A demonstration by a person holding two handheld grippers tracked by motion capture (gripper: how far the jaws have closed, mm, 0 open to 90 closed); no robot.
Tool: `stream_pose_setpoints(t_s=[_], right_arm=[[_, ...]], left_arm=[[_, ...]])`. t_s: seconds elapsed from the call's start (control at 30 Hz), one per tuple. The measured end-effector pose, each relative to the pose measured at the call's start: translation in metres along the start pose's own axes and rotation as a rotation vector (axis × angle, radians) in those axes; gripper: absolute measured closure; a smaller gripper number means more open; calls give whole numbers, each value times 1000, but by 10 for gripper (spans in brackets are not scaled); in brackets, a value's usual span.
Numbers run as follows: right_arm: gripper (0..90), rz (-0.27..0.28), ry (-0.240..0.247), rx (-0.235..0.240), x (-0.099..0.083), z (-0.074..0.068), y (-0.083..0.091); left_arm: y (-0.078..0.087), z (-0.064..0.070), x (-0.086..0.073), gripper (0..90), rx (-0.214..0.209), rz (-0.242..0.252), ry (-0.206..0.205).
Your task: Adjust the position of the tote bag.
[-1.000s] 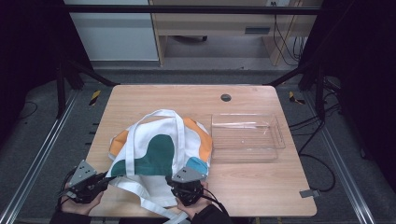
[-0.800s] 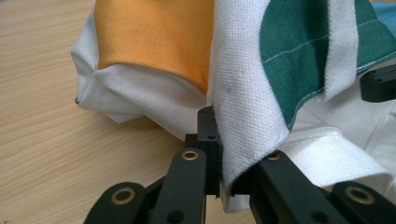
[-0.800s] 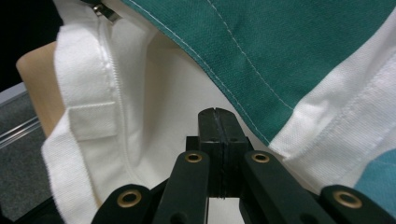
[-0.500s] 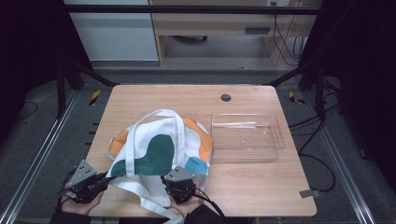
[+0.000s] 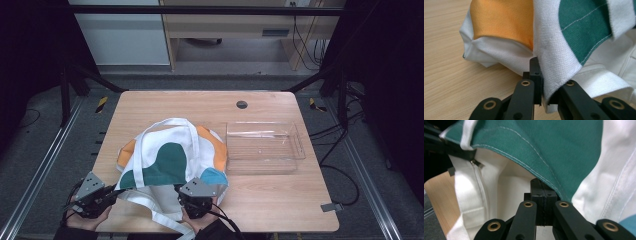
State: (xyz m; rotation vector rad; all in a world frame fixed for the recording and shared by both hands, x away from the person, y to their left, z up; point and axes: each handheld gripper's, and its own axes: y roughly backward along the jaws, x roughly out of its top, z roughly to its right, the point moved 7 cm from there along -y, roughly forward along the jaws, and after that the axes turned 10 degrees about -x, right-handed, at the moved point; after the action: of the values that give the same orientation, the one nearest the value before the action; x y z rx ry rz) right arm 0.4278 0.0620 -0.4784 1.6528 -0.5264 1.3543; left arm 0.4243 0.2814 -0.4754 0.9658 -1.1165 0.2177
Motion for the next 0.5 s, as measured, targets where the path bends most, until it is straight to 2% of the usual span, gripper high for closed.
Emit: stream_pose_setpoints(t_s=[0.3, 0.5], right_arm=[[900, 51, 1, 4, 28, 11, 13], [900, 49, 5, 1, 29, 16, 14]], left_arm=[[-1, 3, 1, 845, -11, -2, -13], [-2, 4, 1, 844, -17, -6, -16]])
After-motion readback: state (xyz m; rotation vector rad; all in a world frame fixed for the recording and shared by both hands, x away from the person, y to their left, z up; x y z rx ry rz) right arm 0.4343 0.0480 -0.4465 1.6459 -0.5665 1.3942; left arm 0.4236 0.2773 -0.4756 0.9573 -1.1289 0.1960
